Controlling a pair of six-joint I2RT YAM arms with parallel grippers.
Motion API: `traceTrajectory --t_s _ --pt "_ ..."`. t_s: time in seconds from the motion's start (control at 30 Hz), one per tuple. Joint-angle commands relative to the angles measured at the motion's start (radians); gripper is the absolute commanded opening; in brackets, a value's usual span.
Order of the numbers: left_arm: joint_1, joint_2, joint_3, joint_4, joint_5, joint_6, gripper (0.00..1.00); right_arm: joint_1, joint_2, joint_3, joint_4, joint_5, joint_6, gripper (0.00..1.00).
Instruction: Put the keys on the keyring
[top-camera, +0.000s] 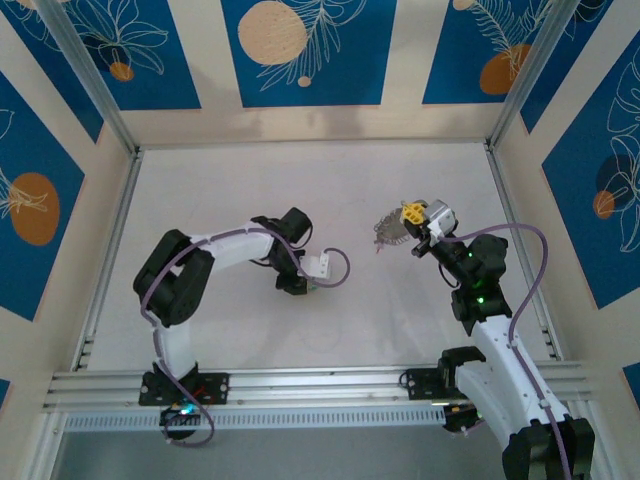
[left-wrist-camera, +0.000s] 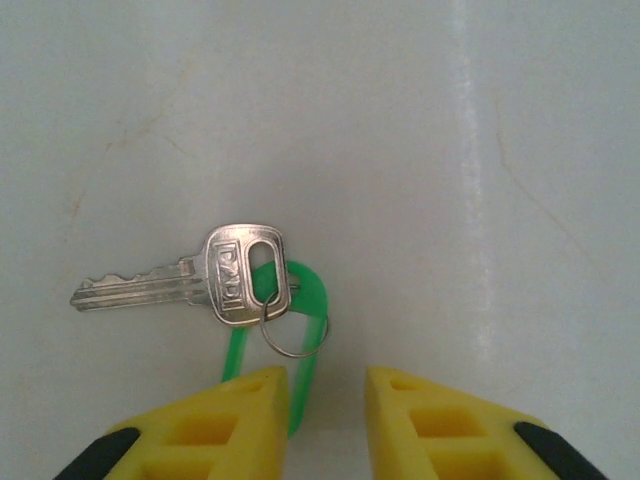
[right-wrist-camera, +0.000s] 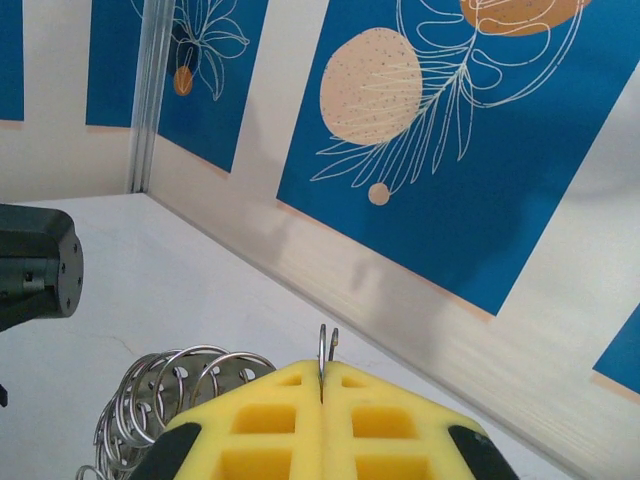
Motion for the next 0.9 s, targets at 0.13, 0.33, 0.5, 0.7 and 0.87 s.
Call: traceTrajectory --t_s 0.13,0.33,0.5,0.7,0.87 --pt "-0.018 -0.022 -0.002 -0.001 0.027 -0.110 0.34 -0.005 -0.010 0.003 0.053 0.002 0.010 0.00" --pt "-0.024 -0.023 0.005 0.013 -0.039 -0.368 0.35 -0.008 -0.016 0.006 0.045 0.005 0.009 0.00" --pt "-0.023 -0.031 0.029 -0.004 -0.060 -0.736 0.33 -0.010 -0.016 0.009 0.040 0.007 0.016 0.00" --pt "-0.032 -0.094 -0.061 0.121 -0.027 -1.145 0.32 -0.010 -0.022 0.013 0.033 0.009 0.019 0.00" --pt "-0.042 -0.034 0.014 0.061 -0.065 -1.285 0.31 -0.012 -0.023 0.020 0.030 0.000 0.023 0.00"
